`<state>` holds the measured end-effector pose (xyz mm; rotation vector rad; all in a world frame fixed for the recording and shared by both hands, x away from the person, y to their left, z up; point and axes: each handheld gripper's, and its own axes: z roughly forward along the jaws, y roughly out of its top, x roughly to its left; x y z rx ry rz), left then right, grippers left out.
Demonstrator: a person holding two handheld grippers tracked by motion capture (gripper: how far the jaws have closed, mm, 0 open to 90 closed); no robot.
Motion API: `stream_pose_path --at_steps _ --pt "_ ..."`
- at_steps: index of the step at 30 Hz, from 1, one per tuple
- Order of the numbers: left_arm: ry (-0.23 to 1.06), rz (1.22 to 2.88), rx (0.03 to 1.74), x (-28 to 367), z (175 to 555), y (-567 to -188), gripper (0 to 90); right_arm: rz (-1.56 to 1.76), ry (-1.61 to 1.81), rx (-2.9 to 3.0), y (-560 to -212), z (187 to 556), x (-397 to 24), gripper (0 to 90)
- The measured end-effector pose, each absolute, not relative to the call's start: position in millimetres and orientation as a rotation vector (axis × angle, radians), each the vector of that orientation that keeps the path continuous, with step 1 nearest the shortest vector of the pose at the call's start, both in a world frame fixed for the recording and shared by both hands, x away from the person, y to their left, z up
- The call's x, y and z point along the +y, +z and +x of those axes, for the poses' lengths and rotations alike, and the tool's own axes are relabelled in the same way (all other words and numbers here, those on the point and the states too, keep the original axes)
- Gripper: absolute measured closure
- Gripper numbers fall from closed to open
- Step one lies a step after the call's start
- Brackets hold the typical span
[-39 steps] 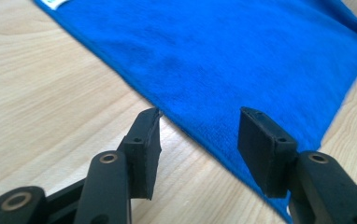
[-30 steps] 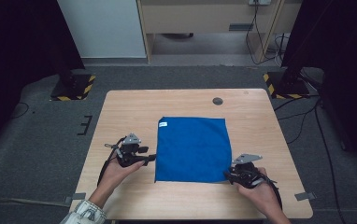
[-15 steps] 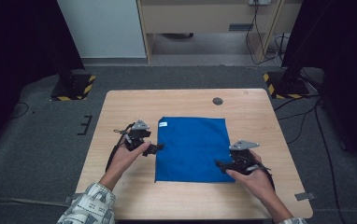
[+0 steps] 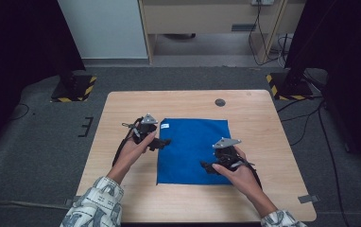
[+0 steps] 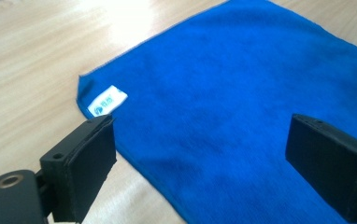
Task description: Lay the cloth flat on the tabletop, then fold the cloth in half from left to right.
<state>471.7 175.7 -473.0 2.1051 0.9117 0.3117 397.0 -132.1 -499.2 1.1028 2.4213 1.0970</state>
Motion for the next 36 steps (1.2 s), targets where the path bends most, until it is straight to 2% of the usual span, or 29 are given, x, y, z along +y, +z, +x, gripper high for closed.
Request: stream_pose_path --at_steps 11,33,36 --pt "0.313 2.123 0.923 172.4 479.0 -474.8 8.3 1.058 1.112 2.455 -498.3 400.0 -101.4 13.9" --pt "0.310 2.101 0.914 173.9 509.4 -451.9 9.1 0.919 1.179 2.567 -506.7 394.9 -21.4 19.4" --pt "0.321 2.099 0.913 172.6 511.4 -450.1 9.1 0.891 1.174 2.576 -506.9 392.0 -10.5 22.7"
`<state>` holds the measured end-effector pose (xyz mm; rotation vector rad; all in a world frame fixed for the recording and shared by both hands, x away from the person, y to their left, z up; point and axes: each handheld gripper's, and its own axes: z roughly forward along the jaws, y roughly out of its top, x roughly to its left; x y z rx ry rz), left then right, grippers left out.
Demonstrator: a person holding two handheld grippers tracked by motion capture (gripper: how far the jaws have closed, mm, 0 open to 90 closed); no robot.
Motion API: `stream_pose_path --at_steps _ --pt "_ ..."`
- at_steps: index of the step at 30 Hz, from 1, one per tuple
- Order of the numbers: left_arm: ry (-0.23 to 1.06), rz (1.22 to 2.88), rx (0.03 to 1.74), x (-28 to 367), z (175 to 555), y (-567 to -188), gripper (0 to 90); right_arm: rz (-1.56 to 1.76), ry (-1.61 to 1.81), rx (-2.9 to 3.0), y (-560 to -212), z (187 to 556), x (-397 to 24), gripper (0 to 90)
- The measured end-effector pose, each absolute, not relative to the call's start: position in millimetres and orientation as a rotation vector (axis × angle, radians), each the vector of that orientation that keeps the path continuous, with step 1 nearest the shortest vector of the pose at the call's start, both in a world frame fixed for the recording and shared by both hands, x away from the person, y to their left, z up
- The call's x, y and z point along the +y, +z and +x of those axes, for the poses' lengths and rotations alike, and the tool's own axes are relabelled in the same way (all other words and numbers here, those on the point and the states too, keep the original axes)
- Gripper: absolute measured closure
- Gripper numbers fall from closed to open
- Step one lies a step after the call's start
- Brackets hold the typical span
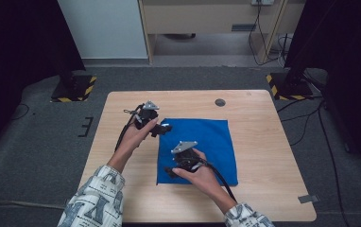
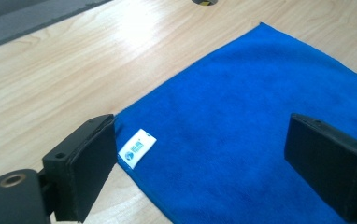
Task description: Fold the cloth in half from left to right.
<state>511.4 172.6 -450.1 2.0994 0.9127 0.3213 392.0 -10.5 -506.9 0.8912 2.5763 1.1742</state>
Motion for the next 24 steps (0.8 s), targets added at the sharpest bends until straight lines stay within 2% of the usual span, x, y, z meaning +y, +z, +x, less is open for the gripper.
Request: stream_pose_path --at_steps 9,17,20,24 --pt "0.310 2.107 0.909 172.9 514.3 -451.9 9.1 0.854 1.186 2.579 -512.0 383.4 5.7 41.6" --pt "0.318 2.116 0.922 176.0 513.2 -450.0 9.1 0.802 1.194 2.591 -513.3 376.7 11.8 69.2" --pt "0.316 2.114 0.925 177.1 513.4 -450.1 9.1 0.793 1.192 2.603 -514.6 374.2 14.7 73.7" --pt "0.307 2.105 0.928 178.6 512.3 -448.7 9.1 0.785 1.196 2.629 -516.9 367.6 18.1 74.2"
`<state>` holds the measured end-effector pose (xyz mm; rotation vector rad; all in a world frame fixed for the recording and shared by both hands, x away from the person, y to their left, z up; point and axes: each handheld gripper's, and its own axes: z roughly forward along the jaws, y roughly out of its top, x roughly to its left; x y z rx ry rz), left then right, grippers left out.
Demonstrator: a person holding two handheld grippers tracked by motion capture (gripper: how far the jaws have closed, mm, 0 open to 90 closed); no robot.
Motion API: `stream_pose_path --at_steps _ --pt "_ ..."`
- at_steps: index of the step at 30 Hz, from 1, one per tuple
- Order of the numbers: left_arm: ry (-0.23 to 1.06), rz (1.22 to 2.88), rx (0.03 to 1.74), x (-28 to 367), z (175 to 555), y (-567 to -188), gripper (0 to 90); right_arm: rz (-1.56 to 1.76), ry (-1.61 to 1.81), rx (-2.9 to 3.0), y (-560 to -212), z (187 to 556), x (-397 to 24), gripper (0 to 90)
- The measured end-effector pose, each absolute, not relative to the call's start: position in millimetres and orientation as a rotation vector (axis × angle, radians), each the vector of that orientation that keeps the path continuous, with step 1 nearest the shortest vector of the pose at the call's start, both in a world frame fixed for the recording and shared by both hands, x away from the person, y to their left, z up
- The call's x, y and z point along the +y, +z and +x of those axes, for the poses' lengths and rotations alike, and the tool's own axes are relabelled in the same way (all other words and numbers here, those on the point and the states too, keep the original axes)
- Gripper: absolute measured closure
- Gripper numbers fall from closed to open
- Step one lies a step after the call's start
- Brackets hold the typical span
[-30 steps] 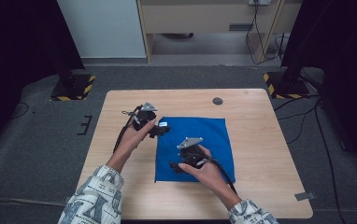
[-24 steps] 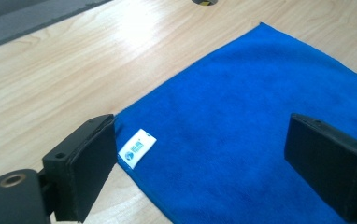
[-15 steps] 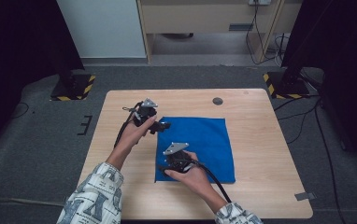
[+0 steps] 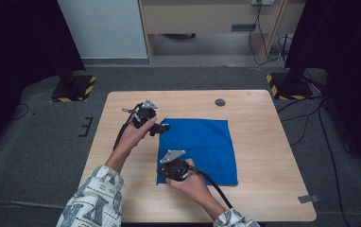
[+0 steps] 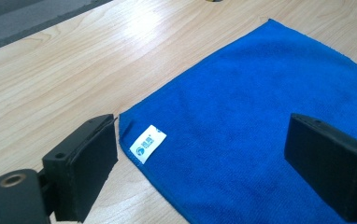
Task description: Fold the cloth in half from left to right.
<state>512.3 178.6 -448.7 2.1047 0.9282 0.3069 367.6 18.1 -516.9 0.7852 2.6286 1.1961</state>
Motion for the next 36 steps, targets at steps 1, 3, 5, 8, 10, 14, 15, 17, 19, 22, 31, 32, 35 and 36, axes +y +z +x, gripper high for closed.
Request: stream_pose_path --at_steps 1,3,5,8,10,14,15,17,19,22,31,32,35,36 --pt "0.298 2.101 0.925 178.9 512.1 -448.2 9.1 0.770 1.196 2.637 -517.7 365.9 19.1 72.7" --pt "0.304 2.096 0.924 180.0 512.1 -447.2 9.1 0.757 1.190 2.653 -519.8 362.6 21.6 67.8" --pt "0.308 2.093 0.930 180.9 512.3 -447.0 9.1 0.747 1.168 2.665 -522.3 360.5 23.7 61.0" --pt "0.310 2.100 0.927 181.4 512.3 -447.2 9.1 0.756 1.152 2.664 -525.1 358.2 25.4 52.4" --pt "0.309 2.100 0.928 181.6 512.7 -447.6 9.1 0.757 1.140 2.671 -527.4 358.0 25.3 47.4" --pt "0.312 2.097 0.937 182.0 513.5 -448.3 9.1 0.743 1.131 2.661 -527.9 356.1 26.4 45.4" --pt "0.316 2.099 0.938 182.0 513.7 -448.4 9.1 0.737 1.123 2.655 -528.2 354.7 27.0 45.3" --pt "0.316 2.099 0.939 182.2 514.0 -448.7 9.1 0.716 1.118 2.633 -529.6 351.4 27.6 45.5" --pt "0.324 2.100 0.940 182.7 514.7 -449.1 9.1 0.716 1.130 2.624 -530.5 349.9 26.2 46.6" --pt "0.318 2.098 0.940 182.8 515.0 -449.4 9.1 0.720 1.134 2.614 -530.7 349.9 24.0 52.9" --pt "0.301 2.100 0.946 184.2 517.7 -453.0 9.1 0.799 1.115 2.588 -528.7 357.0 19.7 81.7" --pt "0.299 2.099 0.949 184.4 518.1 -453.4 9.1 0.816 1.120 2.588 -528.6 357.9 19.2 83.3" --pt "0.282 2.086 0.954 185.3 520.4 -455.9 9.3 0.837 1.150 2.590 -528.8 357.2 19.8 85.6" --pt "0.280 2.083 0.953 186.0 521.7 -457.1 9.5 0.832 1.156 2.588 -528.8 355.8 21.0 85.8"
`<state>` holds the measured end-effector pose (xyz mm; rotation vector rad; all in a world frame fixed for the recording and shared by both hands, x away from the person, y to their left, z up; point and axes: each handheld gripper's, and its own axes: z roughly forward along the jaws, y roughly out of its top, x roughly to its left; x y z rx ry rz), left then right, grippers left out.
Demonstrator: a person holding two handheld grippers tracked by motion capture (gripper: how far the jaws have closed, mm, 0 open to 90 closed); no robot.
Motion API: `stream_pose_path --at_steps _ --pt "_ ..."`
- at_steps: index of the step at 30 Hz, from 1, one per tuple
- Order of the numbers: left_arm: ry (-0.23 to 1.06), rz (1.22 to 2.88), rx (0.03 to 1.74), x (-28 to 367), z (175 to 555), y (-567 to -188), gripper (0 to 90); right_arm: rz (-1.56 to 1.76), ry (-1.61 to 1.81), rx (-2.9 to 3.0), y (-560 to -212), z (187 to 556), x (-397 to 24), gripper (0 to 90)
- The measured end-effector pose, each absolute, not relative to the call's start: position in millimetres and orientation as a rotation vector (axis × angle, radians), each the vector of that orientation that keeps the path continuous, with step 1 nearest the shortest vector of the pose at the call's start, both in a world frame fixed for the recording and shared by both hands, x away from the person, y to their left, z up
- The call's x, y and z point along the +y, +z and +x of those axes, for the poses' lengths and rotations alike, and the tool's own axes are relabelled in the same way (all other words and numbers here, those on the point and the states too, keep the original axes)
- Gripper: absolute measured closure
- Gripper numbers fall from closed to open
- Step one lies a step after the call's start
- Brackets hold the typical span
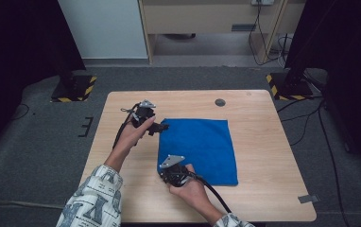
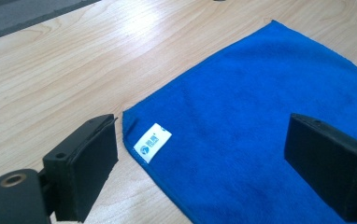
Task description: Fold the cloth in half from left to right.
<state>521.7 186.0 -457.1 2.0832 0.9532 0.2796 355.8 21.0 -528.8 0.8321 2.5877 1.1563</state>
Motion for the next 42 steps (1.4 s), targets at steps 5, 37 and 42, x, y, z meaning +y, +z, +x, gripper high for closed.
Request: stream_pose_path --at_steps 5,37,42 --pt "0.287 2.084 0.980 189.4 529.8 -467.5 13.2 0.818 1.175 2.604 -527.6 351.1 25.8 86.3" --pt "0.466 2.157 1.062 189.1 559.1 -520.4 59.3 0.796 1.241 2.611 -521.2 344.3 37.4 86.9" --pt "0.447 2.175 1.086 192.0 560.8 -525.1 63.0 0.792 1.247 2.615 -520.3 342.5 37.3 86.9"
